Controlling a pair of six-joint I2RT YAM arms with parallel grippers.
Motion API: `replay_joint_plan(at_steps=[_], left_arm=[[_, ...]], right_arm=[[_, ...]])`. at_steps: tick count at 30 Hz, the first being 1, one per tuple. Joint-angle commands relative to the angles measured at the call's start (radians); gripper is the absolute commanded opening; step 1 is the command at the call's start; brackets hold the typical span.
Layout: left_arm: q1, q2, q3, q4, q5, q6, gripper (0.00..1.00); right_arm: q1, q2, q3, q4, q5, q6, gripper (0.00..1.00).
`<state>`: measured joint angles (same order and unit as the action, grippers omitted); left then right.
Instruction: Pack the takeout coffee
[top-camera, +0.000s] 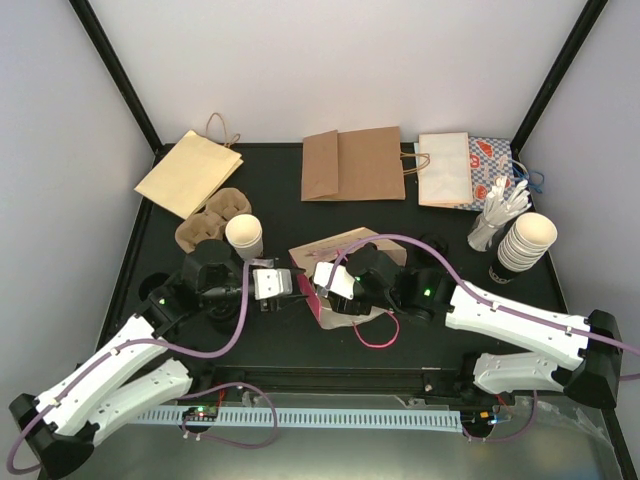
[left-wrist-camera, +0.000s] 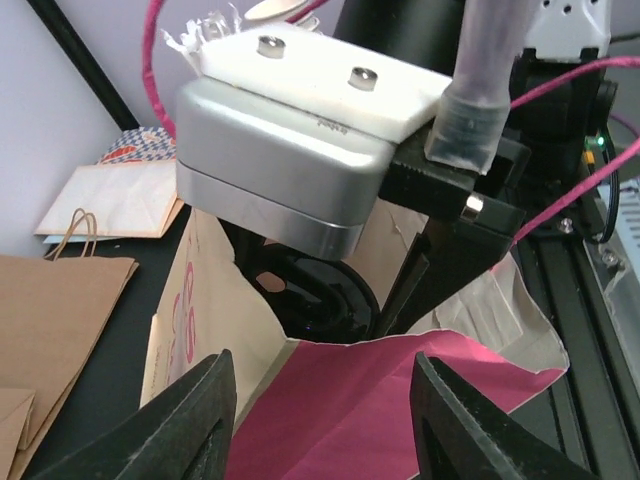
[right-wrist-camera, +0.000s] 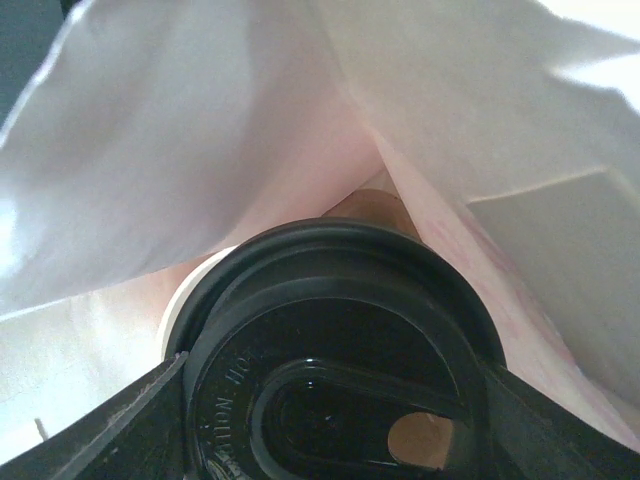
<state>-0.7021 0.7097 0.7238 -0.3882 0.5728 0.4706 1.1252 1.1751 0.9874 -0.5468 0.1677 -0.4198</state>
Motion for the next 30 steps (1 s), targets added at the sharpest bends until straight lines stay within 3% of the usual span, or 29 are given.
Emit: replay_joint_plan(at_steps=[1, 3, 8, 10, 19, 30], left_arm=[[-0.006, 0.028, 0.004, 0.025, 0.036, 0.152, 0.49], [-0.005, 0.04, 0.004, 0.041, 0.026, 0.16, 0.43], [-0.006, 0.077, 0.014, 0.035, 0.009, 0.191, 0.09], [-0.005, 0.088, 0.028, 0.005, -0.002, 0.21, 0.02], [-0.004, 0.104, 0.036, 0.0, -0.076, 0.248, 0.02], [0.032, 0.17, 0.081, 0.021, -0.148, 0.272, 0.02]], right_arm=[[-0.006, -0.004, 0.035, 0.001, -0.023, 0.01, 0.46], [-0.006, -0.003, 0.035, -0.001, -0.026, 0.011, 0.46], [-0.006, -0.007, 0.034, -0.009, -0.027, 0.012, 0.46], [-0.005, -0.014, 0.037, -0.018, -0.028, 0.016, 0.46], [0.0, -0.101, 0.113, -0.178, -0.082, 0.085, 0.46], [0.094, -0.234, 0.201, -0.358, -0.358, 0.223, 0.47]])
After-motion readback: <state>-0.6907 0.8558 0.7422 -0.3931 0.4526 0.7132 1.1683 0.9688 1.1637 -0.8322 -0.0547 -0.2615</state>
